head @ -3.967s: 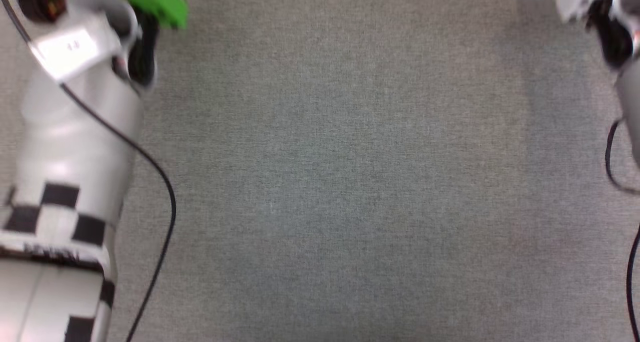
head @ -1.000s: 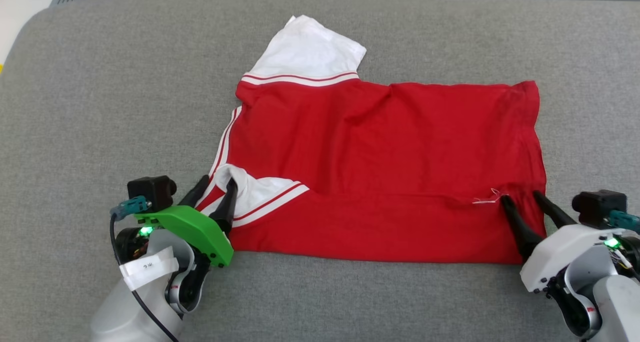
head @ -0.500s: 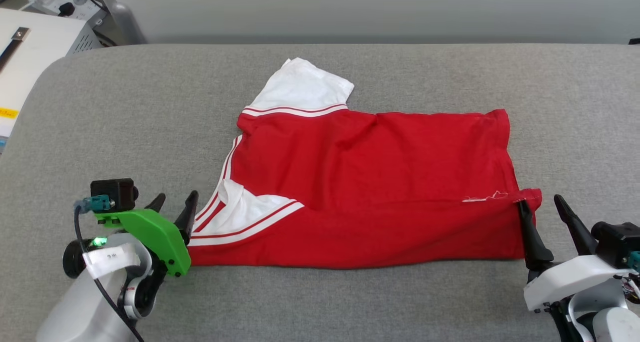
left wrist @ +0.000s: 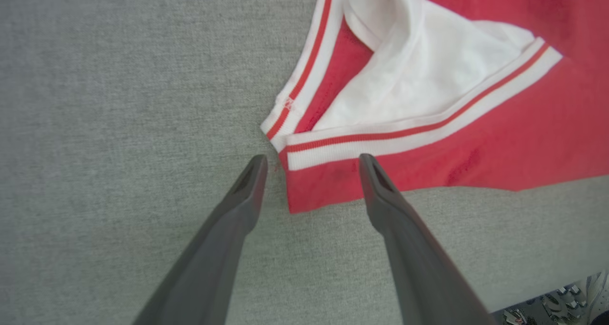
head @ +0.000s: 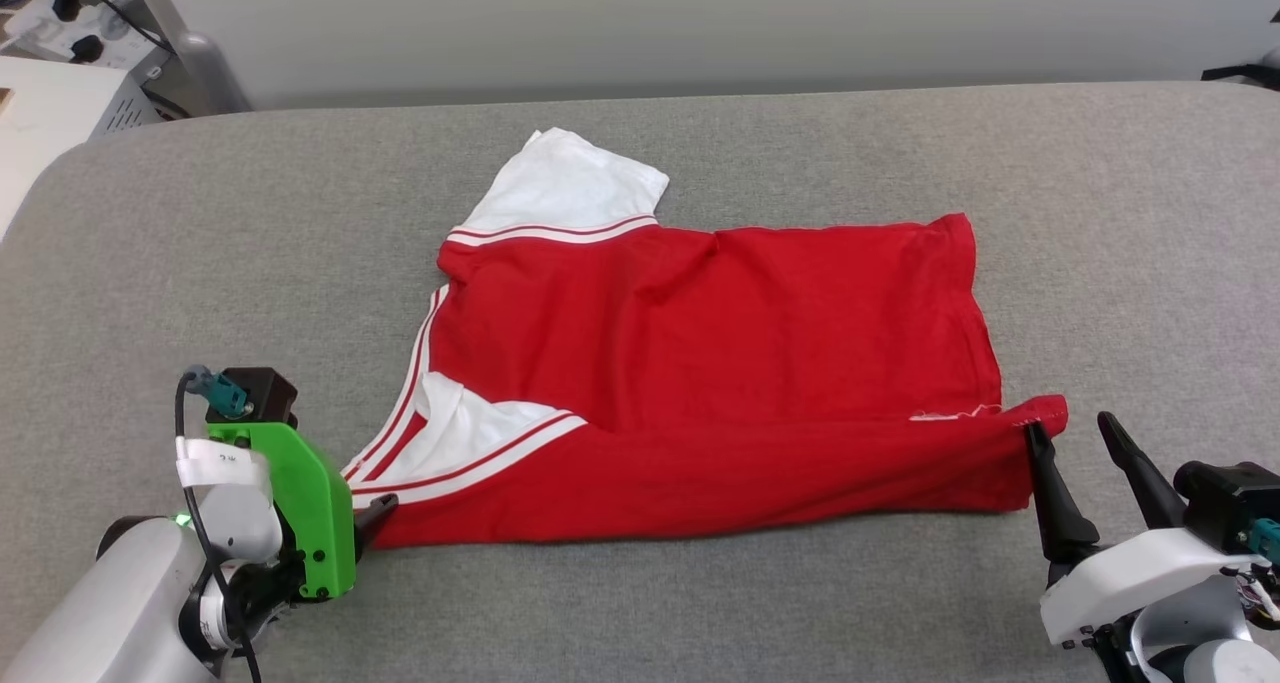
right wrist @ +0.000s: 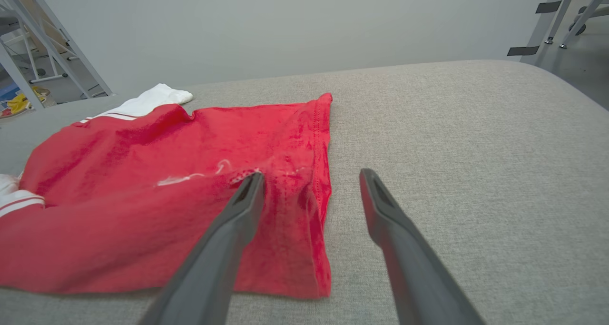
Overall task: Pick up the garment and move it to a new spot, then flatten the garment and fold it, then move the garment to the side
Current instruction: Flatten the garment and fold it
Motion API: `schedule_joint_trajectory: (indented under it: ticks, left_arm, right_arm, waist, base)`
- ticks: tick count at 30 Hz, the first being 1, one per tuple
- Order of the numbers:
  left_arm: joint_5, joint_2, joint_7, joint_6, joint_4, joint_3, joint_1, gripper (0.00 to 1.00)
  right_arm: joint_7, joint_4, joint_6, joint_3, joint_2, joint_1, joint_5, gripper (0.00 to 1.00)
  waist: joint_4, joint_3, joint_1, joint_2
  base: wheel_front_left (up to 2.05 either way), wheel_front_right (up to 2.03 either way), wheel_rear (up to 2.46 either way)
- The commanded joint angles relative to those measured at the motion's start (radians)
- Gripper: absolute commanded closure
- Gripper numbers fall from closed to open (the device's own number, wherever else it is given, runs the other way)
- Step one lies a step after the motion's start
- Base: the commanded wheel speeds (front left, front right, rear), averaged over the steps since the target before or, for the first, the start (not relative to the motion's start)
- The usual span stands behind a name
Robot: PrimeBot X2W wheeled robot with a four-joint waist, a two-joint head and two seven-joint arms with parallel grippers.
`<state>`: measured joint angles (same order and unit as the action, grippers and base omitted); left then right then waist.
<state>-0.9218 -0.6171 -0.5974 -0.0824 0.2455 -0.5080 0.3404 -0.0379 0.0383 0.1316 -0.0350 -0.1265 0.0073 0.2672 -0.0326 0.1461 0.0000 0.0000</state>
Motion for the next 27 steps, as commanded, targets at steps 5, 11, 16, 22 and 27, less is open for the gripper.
schedule_joint_trajectory:
  ticks: [5, 11, 16, 22, 27]
  left_arm:
    - [-0.018, -0.005, -0.042, -0.028, -0.021, -0.004, -0.005, 0.00]
    - [-0.005, 0.006, -0.073, -0.036, 0.030, -0.027, 0.023, 0.00]
    - [-0.027, 0.044, -0.123, -0.024, 0.069, -0.061, 0.021, 0.82]
    - [-0.034, 0.073, -0.076, 0.002, 0.060, -0.065, 0.003, 1.00]
    - [-0.013, 0.064, 0.006, 0.004, 0.017, -0.045, -0.015, 1.00]
  right_arm:
    - [0.000, -0.022, -0.001, 0.013, 0.008, -0.009, -0.002, 0.00]
    - [-0.007, -0.026, -0.001, 0.027, 0.007, -0.035, 0.007, 0.00]
    - [-0.013, -0.017, -0.001, 0.035, 0.003, -0.053, 0.014, 0.00]
    - [-0.003, -0.010, -0.001, 0.024, -0.005, -0.044, 0.023, 0.00]
    - [0.044, -0.001, -0.001, 0.011, -0.015, -0.023, 0.044, 0.00]
  waist:
    - [-0.031, 0.046, 0.0000, 0.0000]
    - [-0.045, 0.094, 0.0000, 0.0000]
    - [-0.054, 0.114, 0.0000, 0.0000]
    - [-0.048, 0.098, 0.0000, 0.0000]
    - [-0.027, 0.064, 0.0000, 0.0000]
  base:
    - [0.00, 0.00, 0.00]
    - [0.00, 0.00, 0.00]
    - [0.00, 0.00, 0.00]
    - [0.00, 0.00, 0.00]
    - [0.00, 0.00, 0.00]
